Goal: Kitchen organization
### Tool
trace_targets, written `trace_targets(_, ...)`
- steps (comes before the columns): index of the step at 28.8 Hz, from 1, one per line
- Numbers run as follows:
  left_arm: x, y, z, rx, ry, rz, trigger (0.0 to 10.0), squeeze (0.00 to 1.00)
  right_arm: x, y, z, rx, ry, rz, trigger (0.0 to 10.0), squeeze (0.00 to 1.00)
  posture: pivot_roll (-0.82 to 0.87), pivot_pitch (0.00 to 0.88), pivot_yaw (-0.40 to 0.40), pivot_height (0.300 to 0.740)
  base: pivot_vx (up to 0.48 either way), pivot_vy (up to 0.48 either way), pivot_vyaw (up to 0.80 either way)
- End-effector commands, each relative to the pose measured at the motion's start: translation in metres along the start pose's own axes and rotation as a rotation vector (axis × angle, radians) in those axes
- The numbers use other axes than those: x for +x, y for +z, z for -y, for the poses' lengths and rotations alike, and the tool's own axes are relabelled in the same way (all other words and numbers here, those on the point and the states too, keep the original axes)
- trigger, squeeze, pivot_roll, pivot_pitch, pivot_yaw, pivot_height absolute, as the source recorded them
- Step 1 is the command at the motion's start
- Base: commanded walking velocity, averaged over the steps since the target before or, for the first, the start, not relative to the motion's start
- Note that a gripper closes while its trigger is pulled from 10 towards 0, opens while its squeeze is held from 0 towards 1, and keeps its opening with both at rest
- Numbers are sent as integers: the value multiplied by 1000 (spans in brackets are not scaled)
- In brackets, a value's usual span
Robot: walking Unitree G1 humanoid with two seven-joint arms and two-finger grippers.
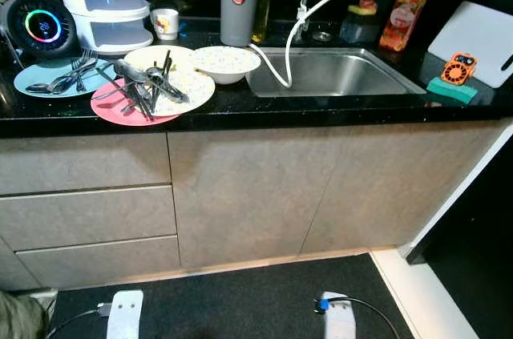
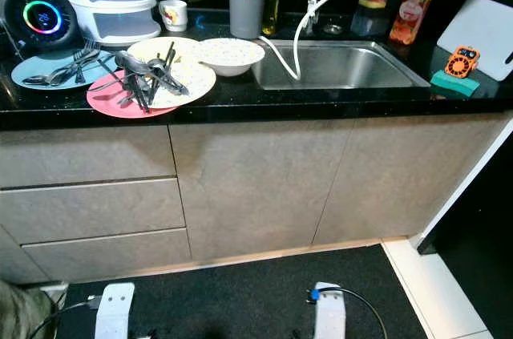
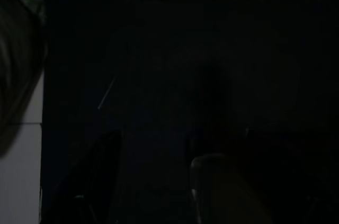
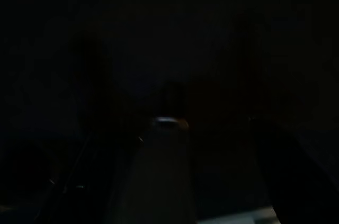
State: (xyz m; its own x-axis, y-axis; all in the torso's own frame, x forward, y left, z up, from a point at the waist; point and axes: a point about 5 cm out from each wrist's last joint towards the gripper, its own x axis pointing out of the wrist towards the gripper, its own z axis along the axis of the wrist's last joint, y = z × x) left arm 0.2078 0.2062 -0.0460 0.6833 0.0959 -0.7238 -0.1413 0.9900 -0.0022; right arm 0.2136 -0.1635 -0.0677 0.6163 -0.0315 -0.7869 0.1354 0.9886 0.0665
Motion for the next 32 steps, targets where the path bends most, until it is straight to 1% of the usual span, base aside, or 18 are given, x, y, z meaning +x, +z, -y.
trace_targets(1, 2, -4, 1, 23, 1, 8, 10000, 0, 0, -9, 6, -9, -32, -27, 10000, 0, 136, 133, -67, 740, 0, 0, 0)
trace_targets(8, 3, -6, -2, 8, 16, 18, 10000, 0, 0, -8, 8, -11, -36, -17, 10000, 0, 128, 137, -66, 740, 0, 0, 0)
trace_targets(13, 3, -11, -5, 36, 10, 3, 10000, 0, 1, -4, 7, -15, -36, -1, 10000, 0, 121, 138, -58, 740, 0, 0, 0)
trace_targets(32, 5, -16, -6, 58, -1, -3, 10000, 0, 1, -8, 5, -37, -27, -9, 10000, 0, 127, 128, -54, 740, 0, 0, 0)
